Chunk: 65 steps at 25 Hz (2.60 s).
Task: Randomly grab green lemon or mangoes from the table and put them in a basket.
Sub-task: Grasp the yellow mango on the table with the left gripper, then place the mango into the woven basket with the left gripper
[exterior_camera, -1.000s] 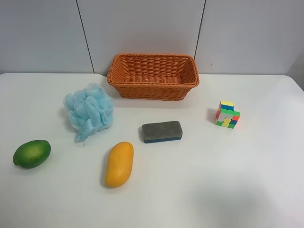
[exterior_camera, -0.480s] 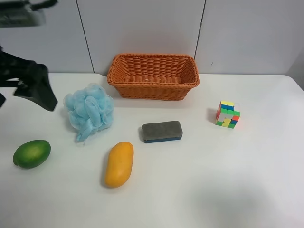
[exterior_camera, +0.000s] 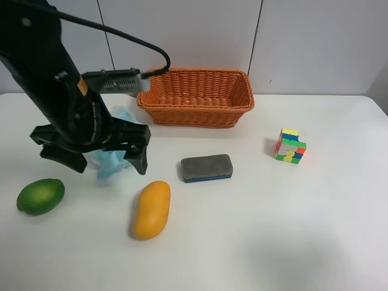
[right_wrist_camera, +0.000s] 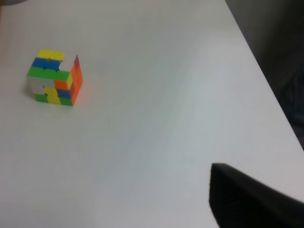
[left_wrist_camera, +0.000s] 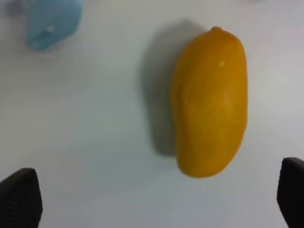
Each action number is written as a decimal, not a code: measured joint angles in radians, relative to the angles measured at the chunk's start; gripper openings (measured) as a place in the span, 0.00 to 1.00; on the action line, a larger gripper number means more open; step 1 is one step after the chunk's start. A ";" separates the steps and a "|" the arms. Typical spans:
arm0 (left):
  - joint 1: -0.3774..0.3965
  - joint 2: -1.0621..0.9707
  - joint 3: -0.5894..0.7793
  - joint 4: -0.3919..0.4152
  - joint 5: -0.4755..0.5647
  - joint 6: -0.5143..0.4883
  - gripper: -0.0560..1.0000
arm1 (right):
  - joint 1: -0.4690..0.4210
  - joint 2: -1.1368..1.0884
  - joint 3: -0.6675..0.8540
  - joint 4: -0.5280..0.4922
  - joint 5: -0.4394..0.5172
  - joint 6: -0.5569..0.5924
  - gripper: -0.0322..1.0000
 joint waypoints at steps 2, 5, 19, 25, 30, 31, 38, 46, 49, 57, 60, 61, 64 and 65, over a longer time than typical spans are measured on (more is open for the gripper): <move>-0.005 0.047 0.000 -0.022 -0.035 -0.007 0.99 | 0.000 0.000 0.000 0.000 0.000 0.000 0.99; -0.008 0.113 0.000 -0.050 -0.085 -0.009 0.99 | 0.000 0.000 0.000 0.000 0.000 0.000 0.99; -0.008 0.307 0.000 -0.132 -0.206 -0.011 0.99 | 0.000 0.000 0.000 0.000 0.000 0.000 0.99; -0.008 0.368 0.000 -0.201 -0.242 -0.011 0.99 | 0.000 0.000 0.000 0.000 0.000 0.000 0.99; -0.008 0.389 0.000 -0.222 -0.262 -0.010 0.99 | 0.000 0.000 0.000 0.000 0.000 0.000 0.99; -0.008 0.392 0.000 -0.229 -0.265 -0.009 0.99 | 0.000 0.000 0.000 0.000 0.000 0.000 0.99; -0.008 0.395 0.000 -0.249 -0.281 -0.007 0.62 | 0.000 0.000 0.000 0.000 0.000 0.000 0.99; -0.008 0.395 0.000 -0.251 -0.284 -0.007 0.62 | 0.000 0.000 0.000 0.000 0.000 0.000 0.99; -0.008 0.387 0.000 -0.257 -0.282 -0.007 0.62 | 0.000 0.000 0.000 0.000 0.000 0.000 0.99; -0.008 0.262 -0.095 -0.258 -0.148 0.013 0.62 | 0.000 0.000 0.000 0.000 0.000 0.000 0.99; -0.008 0.227 -0.178 -0.258 -0.085 0.054 0.62 | 0.000 0.000 0.000 0.000 0.000 0.000 0.99; -0.008 0.224 -0.226 -0.258 -0.057 0.071 0.62 | 0.000 0.000 0.000 0.000 0.000 0.000 0.99; -0.008 0.225 -0.349 -0.251 0.000 0.123 0.62 | 0.000 0.000 0.000 0.000 0.000 0.000 0.99; -0.008 0.227 -0.392 -0.242 0.011 0.138 0.62 | 0.000 0.000 0.000 0.000 0.000 0.000 0.99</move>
